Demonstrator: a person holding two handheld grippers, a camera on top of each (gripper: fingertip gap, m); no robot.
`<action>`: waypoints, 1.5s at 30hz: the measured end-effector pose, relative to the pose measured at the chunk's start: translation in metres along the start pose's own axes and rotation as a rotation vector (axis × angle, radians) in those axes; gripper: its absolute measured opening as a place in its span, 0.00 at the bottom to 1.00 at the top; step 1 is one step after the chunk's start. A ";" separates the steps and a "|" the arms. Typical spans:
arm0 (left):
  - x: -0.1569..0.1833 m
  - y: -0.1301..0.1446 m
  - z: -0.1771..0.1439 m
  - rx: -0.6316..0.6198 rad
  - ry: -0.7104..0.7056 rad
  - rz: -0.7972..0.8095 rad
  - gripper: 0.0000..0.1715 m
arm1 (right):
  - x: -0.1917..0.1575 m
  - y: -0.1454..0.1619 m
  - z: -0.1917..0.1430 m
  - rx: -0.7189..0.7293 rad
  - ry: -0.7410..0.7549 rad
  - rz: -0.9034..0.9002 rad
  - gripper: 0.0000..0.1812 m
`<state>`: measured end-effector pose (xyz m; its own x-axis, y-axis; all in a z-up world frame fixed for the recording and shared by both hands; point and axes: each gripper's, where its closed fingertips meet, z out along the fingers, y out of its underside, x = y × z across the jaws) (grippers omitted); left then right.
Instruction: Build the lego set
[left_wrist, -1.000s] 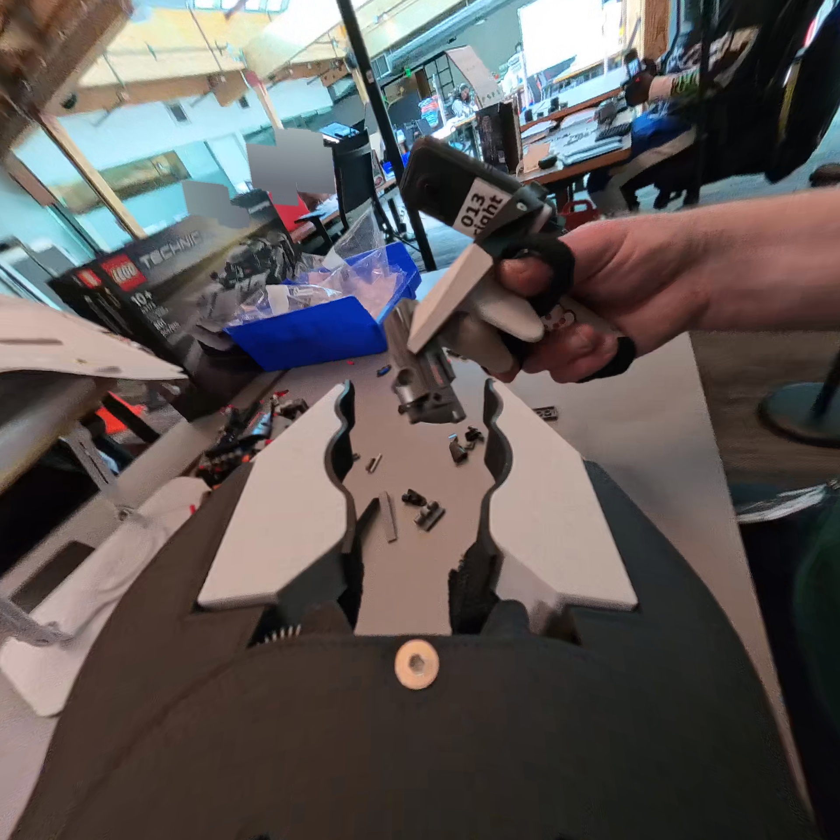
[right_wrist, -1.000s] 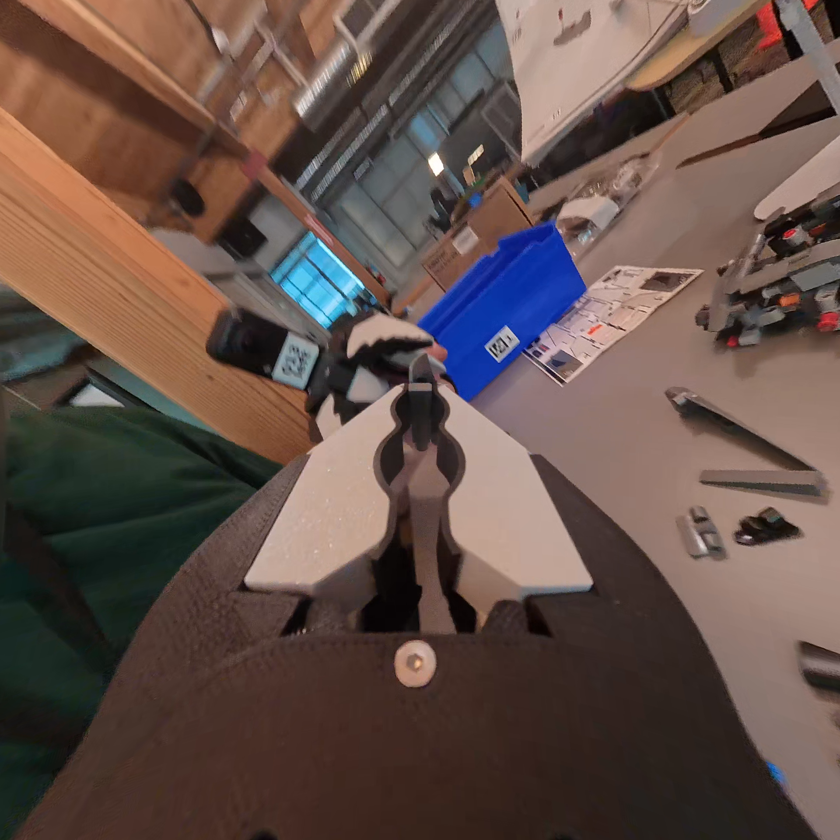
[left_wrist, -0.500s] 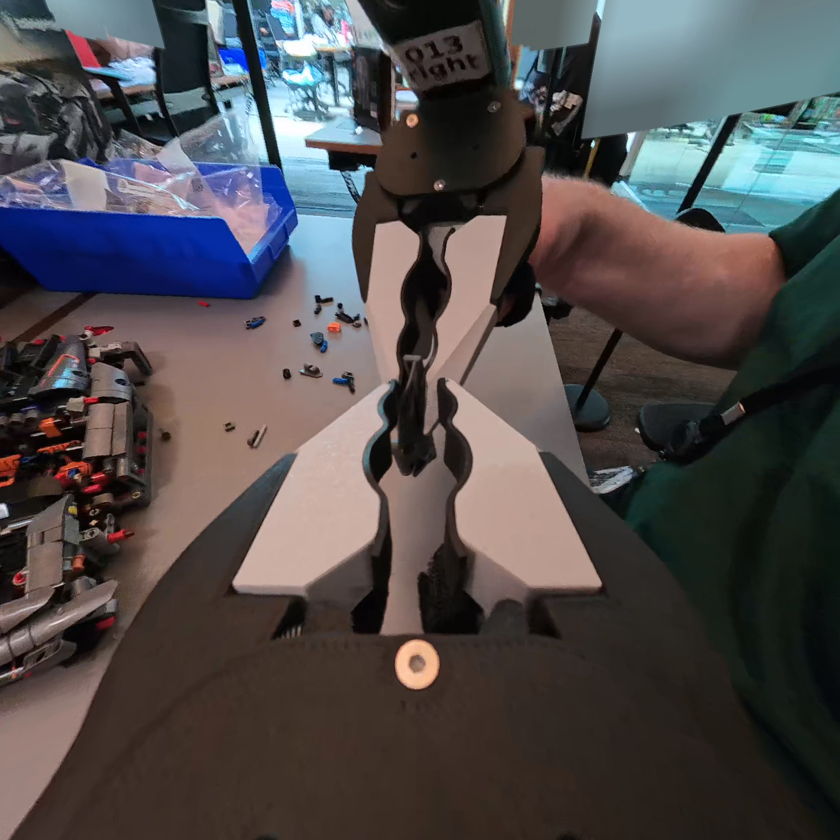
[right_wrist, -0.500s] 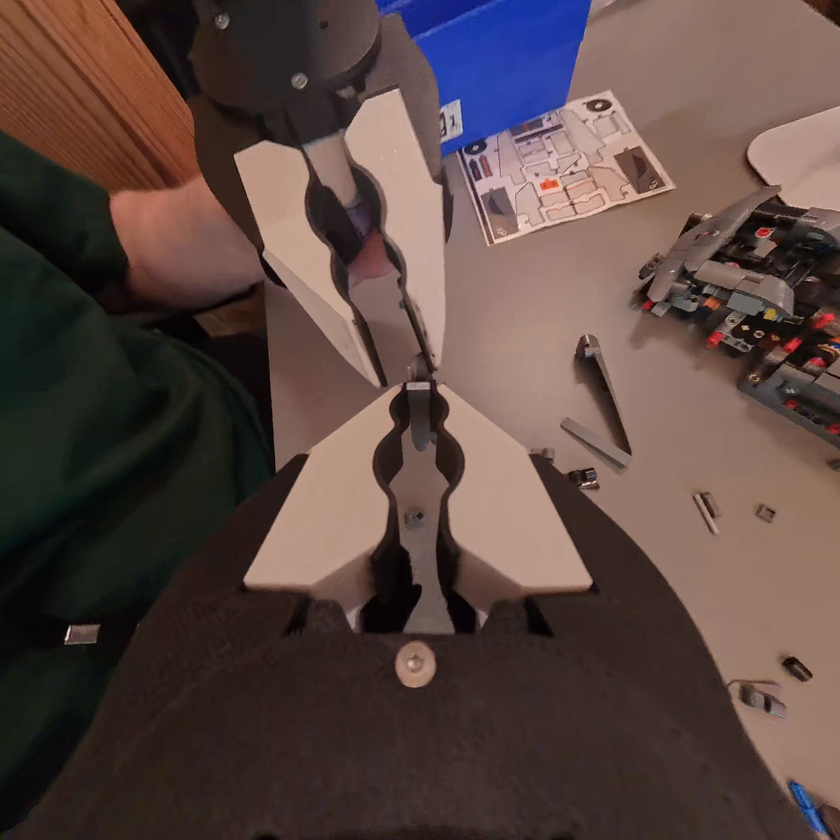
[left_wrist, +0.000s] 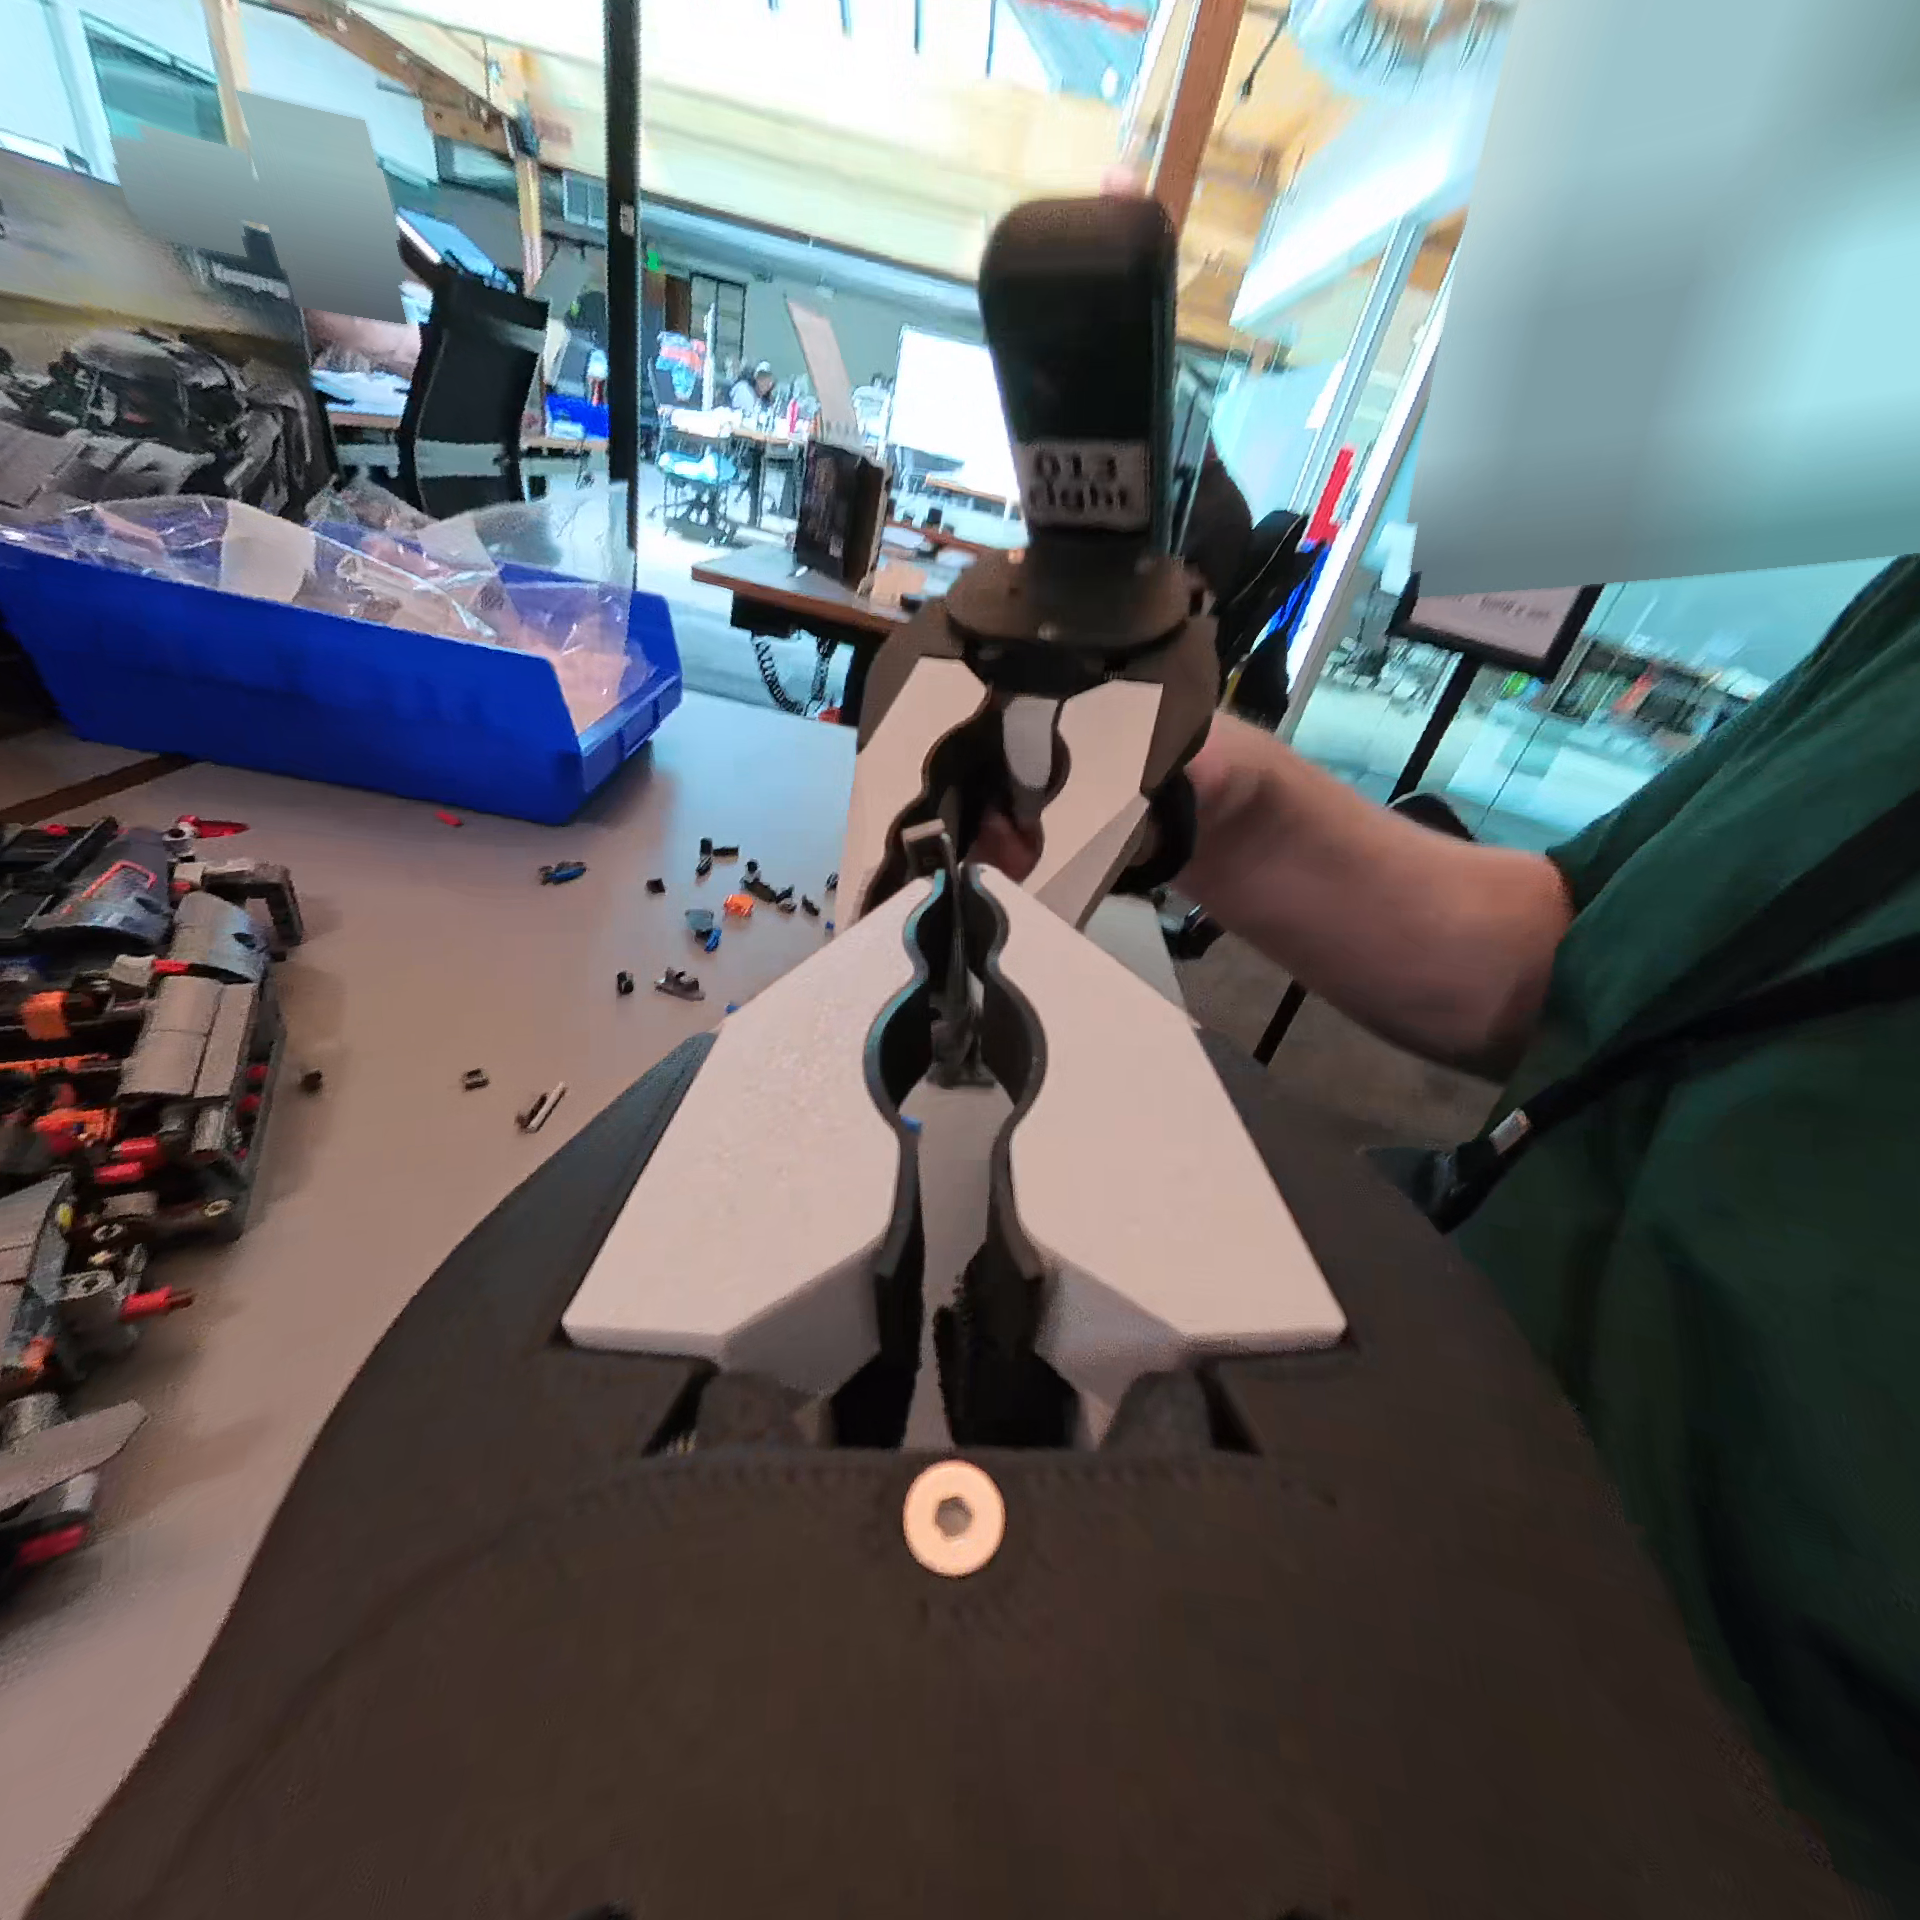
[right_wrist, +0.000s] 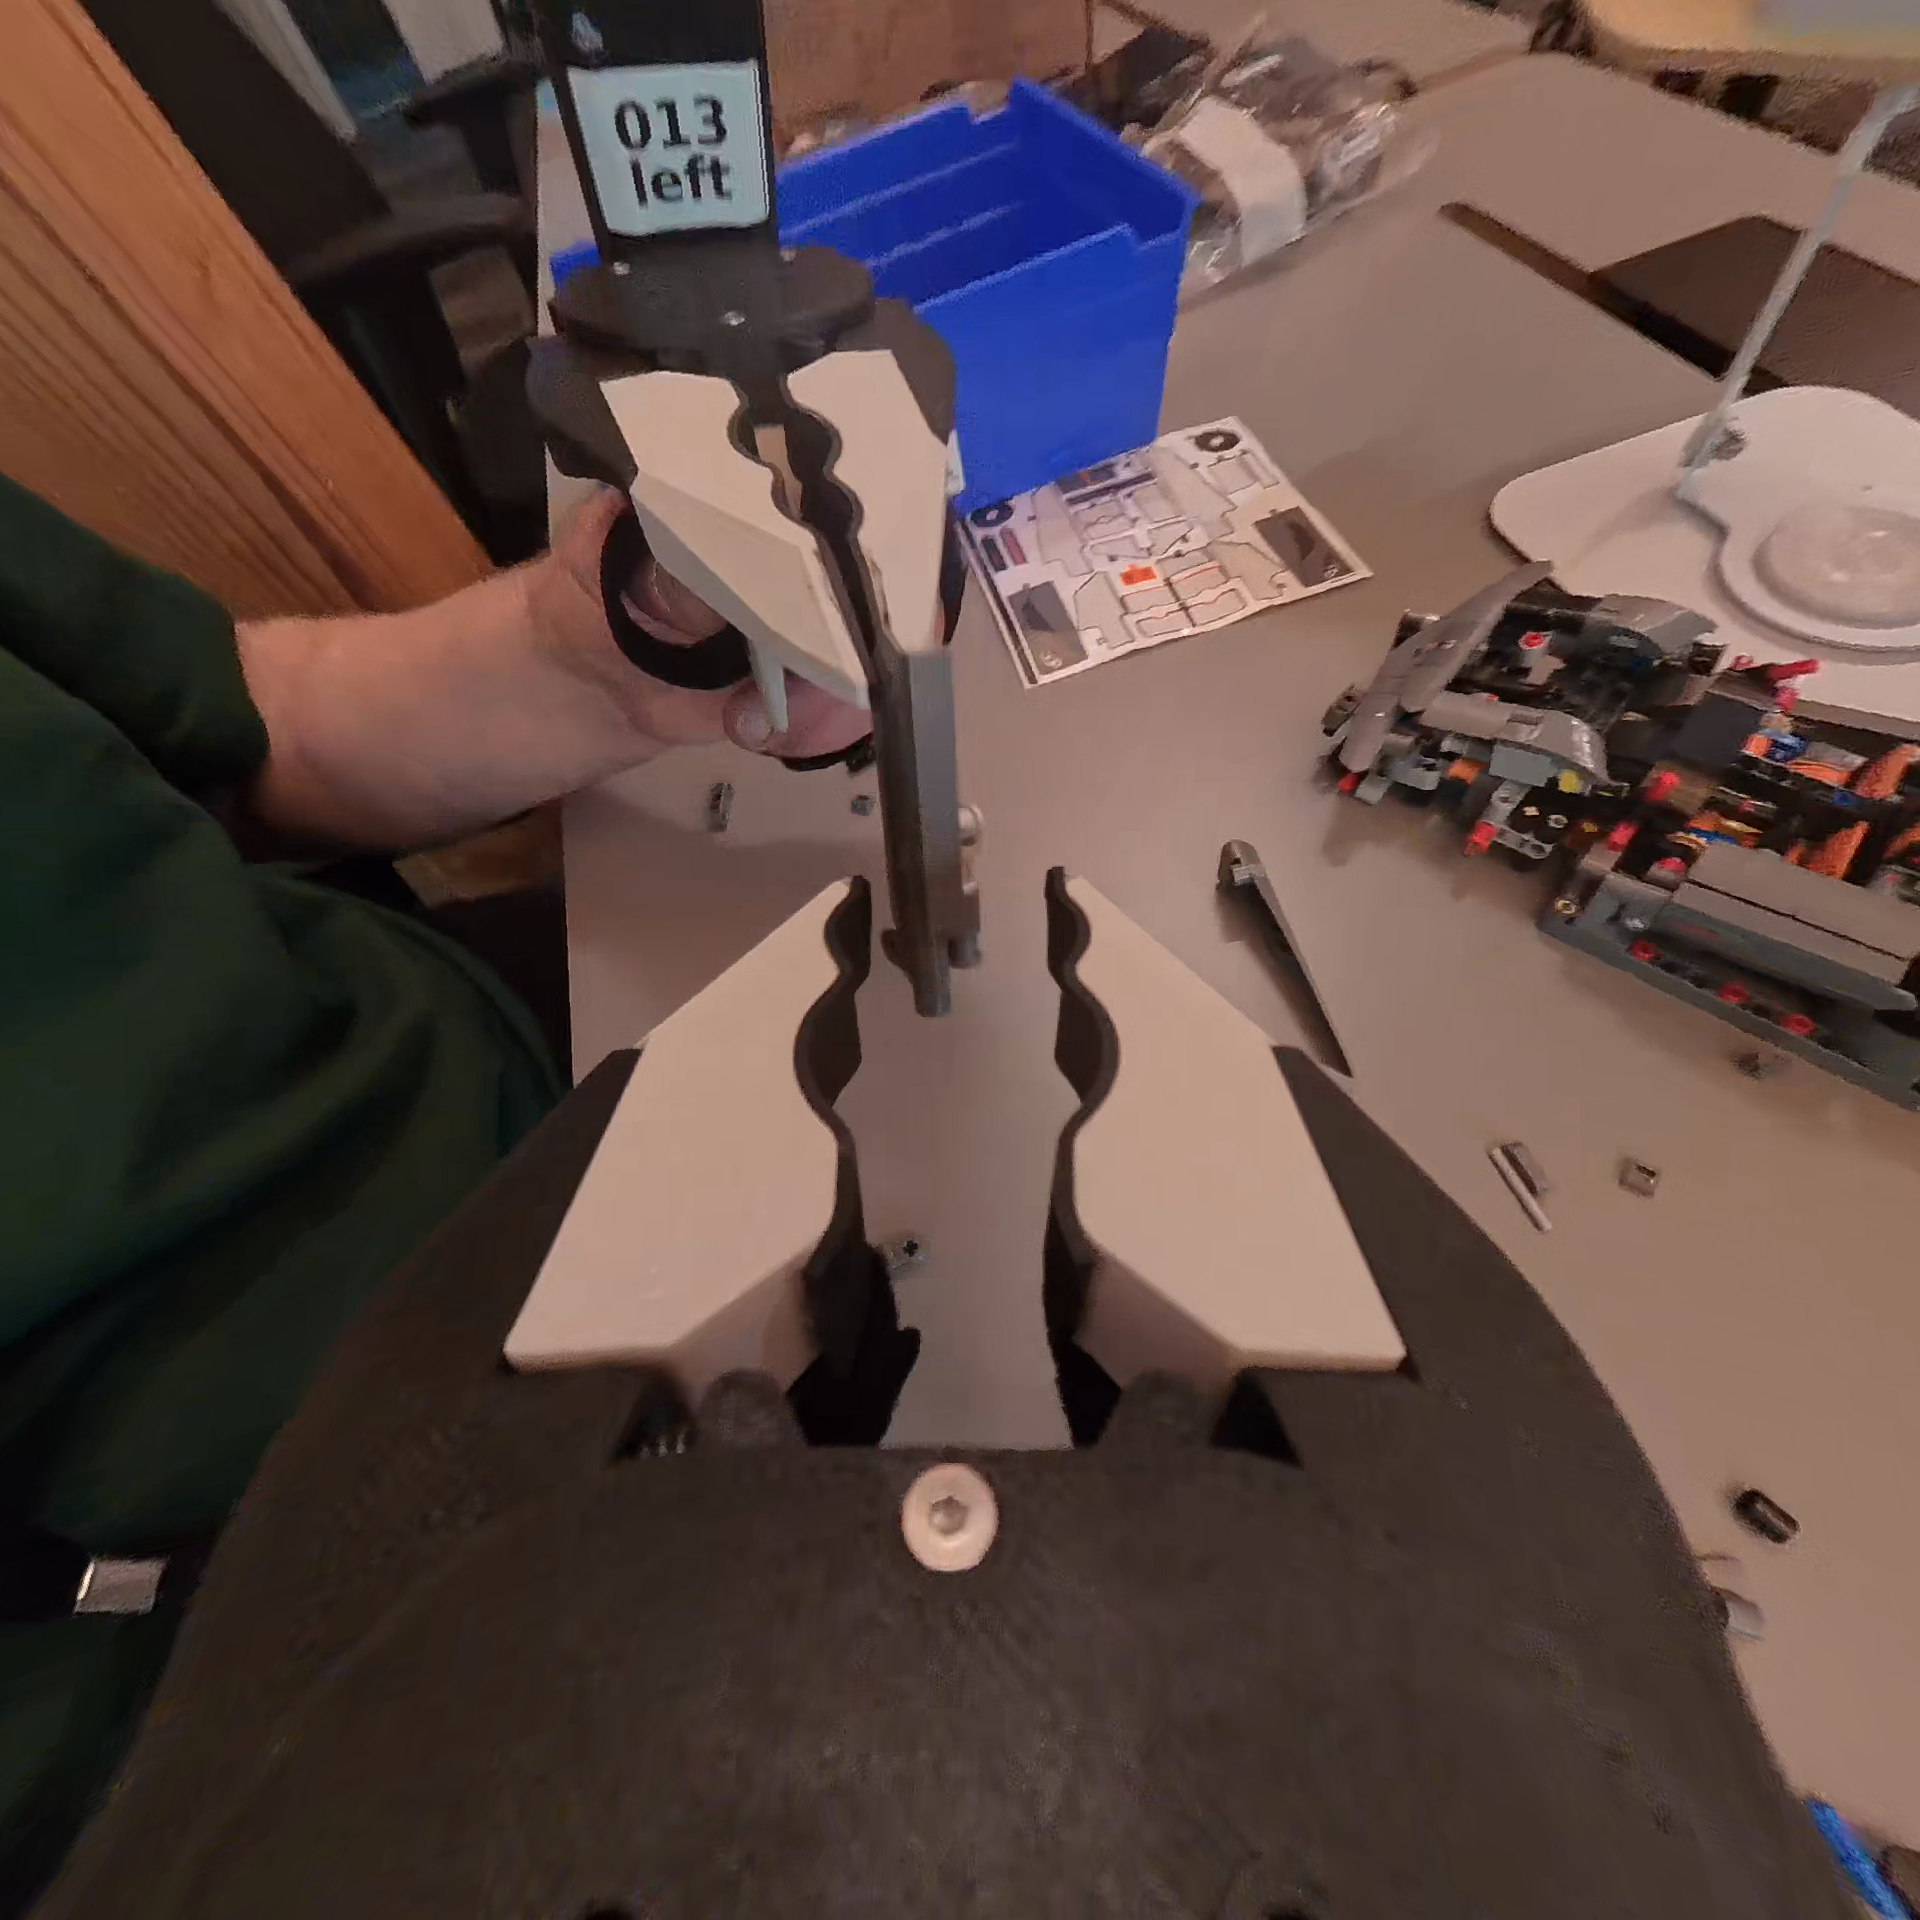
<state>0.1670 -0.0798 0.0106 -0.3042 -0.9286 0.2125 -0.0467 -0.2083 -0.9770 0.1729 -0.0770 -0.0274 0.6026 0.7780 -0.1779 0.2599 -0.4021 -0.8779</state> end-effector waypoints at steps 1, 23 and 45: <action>-0.001 -0.003 -0.001 0.021 0.008 -0.015 0.00 | 0.000 -0.002 -0.003 0.039 -0.006 0.021 0.20; -0.013 -0.007 0.009 0.170 0.023 -0.297 0.32 | 0.019 -0.032 -0.015 0.042 0.710 -0.571 0.09; -0.004 0.004 0.013 0.176 0.082 -0.370 0.19 | 0.003 -0.031 0.001 0.026 0.847 -0.690 0.09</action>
<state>0.1804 -0.0806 0.0059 -0.3728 -0.7551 0.5394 -0.0059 -0.5793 -0.8151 0.1658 -0.0618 -0.0017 0.6595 0.2436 0.7111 0.7312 0.0116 -0.6821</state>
